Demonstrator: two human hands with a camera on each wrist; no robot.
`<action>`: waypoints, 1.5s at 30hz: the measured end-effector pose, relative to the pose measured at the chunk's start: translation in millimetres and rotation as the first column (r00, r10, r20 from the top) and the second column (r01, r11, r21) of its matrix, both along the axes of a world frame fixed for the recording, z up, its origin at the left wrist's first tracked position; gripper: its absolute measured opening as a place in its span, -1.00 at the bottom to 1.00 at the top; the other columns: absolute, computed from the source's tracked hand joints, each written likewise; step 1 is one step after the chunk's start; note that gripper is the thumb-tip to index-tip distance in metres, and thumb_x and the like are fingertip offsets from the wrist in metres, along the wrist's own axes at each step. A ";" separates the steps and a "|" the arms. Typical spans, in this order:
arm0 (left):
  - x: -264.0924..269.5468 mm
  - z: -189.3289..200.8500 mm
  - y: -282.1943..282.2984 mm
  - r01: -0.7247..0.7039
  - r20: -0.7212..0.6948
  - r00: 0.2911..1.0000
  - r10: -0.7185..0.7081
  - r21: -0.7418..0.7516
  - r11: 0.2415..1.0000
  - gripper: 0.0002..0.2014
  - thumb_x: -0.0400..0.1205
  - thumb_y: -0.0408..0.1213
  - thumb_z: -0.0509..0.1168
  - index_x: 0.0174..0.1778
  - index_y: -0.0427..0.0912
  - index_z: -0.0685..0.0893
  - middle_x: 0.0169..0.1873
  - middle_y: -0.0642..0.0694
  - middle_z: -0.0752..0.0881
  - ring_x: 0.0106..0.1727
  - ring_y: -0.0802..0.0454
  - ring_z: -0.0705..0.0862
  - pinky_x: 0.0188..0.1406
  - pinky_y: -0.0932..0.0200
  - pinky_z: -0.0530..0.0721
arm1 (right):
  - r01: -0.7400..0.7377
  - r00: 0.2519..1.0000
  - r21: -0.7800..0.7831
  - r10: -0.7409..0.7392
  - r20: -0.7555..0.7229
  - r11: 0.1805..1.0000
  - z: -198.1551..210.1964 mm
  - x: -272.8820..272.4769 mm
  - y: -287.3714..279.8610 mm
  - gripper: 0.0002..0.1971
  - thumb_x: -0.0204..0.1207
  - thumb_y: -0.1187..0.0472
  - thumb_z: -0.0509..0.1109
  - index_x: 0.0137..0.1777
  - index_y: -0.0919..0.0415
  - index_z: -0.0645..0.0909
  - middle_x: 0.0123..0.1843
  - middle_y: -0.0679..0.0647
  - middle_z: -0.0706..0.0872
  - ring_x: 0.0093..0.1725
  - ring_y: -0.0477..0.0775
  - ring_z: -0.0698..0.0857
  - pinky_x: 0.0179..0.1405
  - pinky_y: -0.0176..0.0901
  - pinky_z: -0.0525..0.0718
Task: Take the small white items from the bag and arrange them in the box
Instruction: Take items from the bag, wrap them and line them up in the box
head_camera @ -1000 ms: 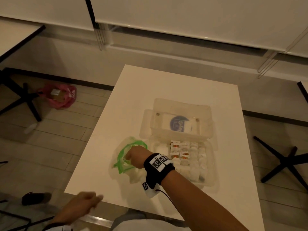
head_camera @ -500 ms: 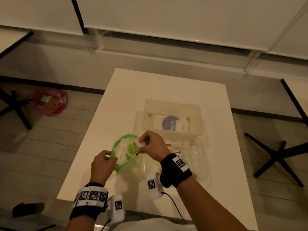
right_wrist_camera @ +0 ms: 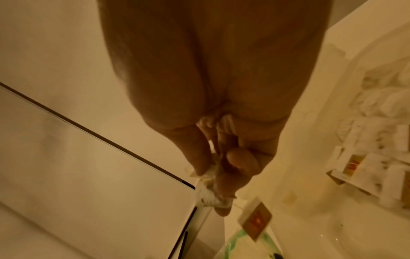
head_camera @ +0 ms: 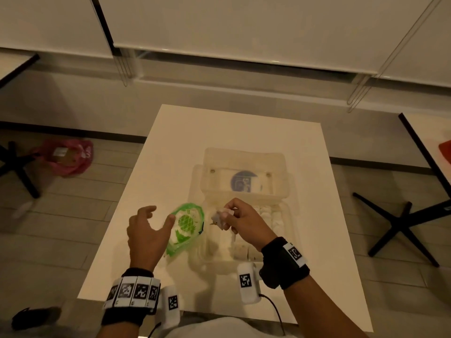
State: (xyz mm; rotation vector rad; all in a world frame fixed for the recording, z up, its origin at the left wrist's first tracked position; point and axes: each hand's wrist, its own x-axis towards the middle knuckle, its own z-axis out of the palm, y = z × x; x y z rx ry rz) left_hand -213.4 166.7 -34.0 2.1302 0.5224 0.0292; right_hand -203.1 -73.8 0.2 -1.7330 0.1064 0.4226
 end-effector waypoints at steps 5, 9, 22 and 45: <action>-0.3 46.0 -27.3 0.288 0.174 0.951 -0.255 -0.200 0.936 -0.85 0.62 -0.33 0.45 0.03 0.01 0.73 0.00 0.05 0.77 0.06 0.11 0.72 0.01 0.08 0.67 | -0.006 0.998 -0.065 0.010 0.064 0.998 11.9 -1.6 -2.2 -0.91 0.69 0.29 0.32 -0.03 0.31 0.54 -0.29 0.00 0.66 -0.35 -0.09 0.67 -0.35 -0.38 0.49; -2.9 65.3 -49.1 0.508 0.149 0.861 -0.486 -0.289 0.812 -0.91 0.64 -0.19 0.45 0.04 0.02 0.77 -0.04 0.07 0.83 -0.02 0.14 0.76 -0.02 0.03 0.70 | 0.003 0.989 -0.053 0.005 0.146 0.999 29.6 -4.4 -1.0 -0.89 0.65 0.29 0.39 -0.08 0.34 0.61 -0.26 0.05 0.64 -0.41 -0.11 0.60 -0.37 -0.35 0.55; -3.2 78.4 -66.5 0.446 0.268 0.891 -0.366 -0.375 0.813 -0.94 0.61 -0.36 0.47 -0.17 -0.21 0.79 -0.30 -0.11 0.82 -0.27 0.12 0.74 -0.16 0.24 0.69 | 0.152 0.941 0.036 -0.156 0.299 0.988 44.3 -11.7 0.9 -0.93 0.61 0.29 0.44 -0.06 0.29 0.70 -0.29 -0.11 0.69 -0.28 -0.12 0.61 -0.22 -0.19 0.61; 4.1 106.1 -61.4 0.391 0.312 0.916 -0.252 -0.553 0.736 -0.92 0.70 -0.38 0.33 -0.01 -0.31 0.71 -0.20 -0.20 0.74 -0.16 0.05 0.70 -0.09 0.18 0.69 | -0.134 0.989 0.133 0.125 0.075 0.982 32.1 -17.3 24.9 -0.56 0.48 0.44 0.47 0.28 0.00 0.63 0.22 0.19 0.76 0.05 0.02 0.64 0.35 0.19 0.61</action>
